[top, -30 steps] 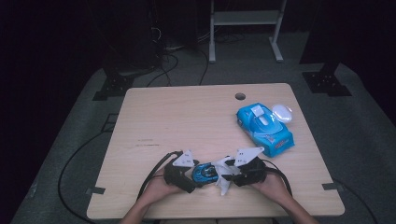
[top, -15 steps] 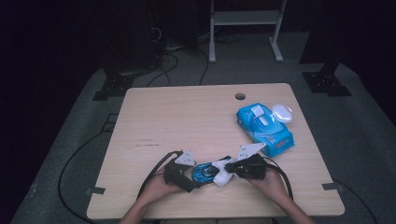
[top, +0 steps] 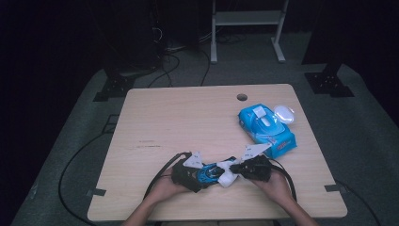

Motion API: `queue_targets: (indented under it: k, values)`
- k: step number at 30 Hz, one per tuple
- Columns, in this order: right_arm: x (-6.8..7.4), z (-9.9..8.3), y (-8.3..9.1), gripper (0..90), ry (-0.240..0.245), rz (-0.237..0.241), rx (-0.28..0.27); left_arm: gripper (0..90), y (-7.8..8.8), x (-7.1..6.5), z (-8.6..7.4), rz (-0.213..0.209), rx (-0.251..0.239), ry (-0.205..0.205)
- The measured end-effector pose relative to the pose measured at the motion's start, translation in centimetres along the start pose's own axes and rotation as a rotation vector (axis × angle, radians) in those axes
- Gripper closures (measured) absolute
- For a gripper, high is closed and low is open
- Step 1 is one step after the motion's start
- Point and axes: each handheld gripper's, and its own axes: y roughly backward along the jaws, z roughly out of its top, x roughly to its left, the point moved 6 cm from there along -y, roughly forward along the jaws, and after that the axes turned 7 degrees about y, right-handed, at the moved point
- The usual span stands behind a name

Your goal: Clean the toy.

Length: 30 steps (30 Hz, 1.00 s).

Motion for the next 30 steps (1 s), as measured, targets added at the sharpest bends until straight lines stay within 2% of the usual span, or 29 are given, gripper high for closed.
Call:
queue_targets:
  k: [5,7,8,11,14,15,17,19,21,25,26,30]
  values:
    - [1.0,0.7,-0.5,86.9,0.032,0.013,-0.018,25.5,-0.1,0.3,0.2,-0.024,0.006,-0.012]
    - [1.2,1.1,-0.9,86.9,0.029,0.054,-0.036,25.5,-0.1,0.4,0.2,-0.027,0.007,-0.009]
    - [1.4,1.2,-1.0,86.9,0.045,0.062,-0.039,25.5,-0.1,0.4,0.2,-0.02,0.008,-0.018]
    - [1.5,1.1,-0.8,86.8,0.059,0.05,-0.025,25.4,-0.1,0.3,0.1,-0.019,-0.002,-0.007]
    - [0.5,0.3,-0.1,86.8,0.037,-0.009,-0.003,25.4,0.0,0.3,0.0,-0.013,-0.011,-0.006]
    - [0.0,0.0,0.3,86.8,0.033,-0.026,-0.004,25.4,0.0,0.3,-0.1,-0.012,-0.015,-0.005]
    - [-0.5,-0.3,1.2,86.8,-0.006,-0.038,-0.036,25.4,-0.1,0.2,-0.1,-0.009,-0.028,-0.003]
    - [-0.7,-0.3,2.0,86.8,0.006,-0.065,-0.054,25.4,0.0,0.3,-0.1,-0.013,-0.026,-0.005]
    - [-0.9,-0.5,2.4,86.8,0.003,-0.067,-0.047,25.3,-0.1,0.3,-0.1,-0.011,-0.03,-0.006]
    - [-1.1,-0.6,2.1,86.8,0.011,-0.073,-0.03,25.4,-0.1,0.3,-0.1,-0.014,-0.03,-0.01]
    - [-1.3,-0.2,1.4,86.3,0.031,-0.089,-0.022,25.5,-0.1,0.3,-0.1,-0.022,-0.027,-0.014]
    - [-1.6,0.9,0.1,86.0,0.037,-0.091,-0.035,25.5,-0.1,0.4,-0.1,-0.025,-0.028,-0.016]
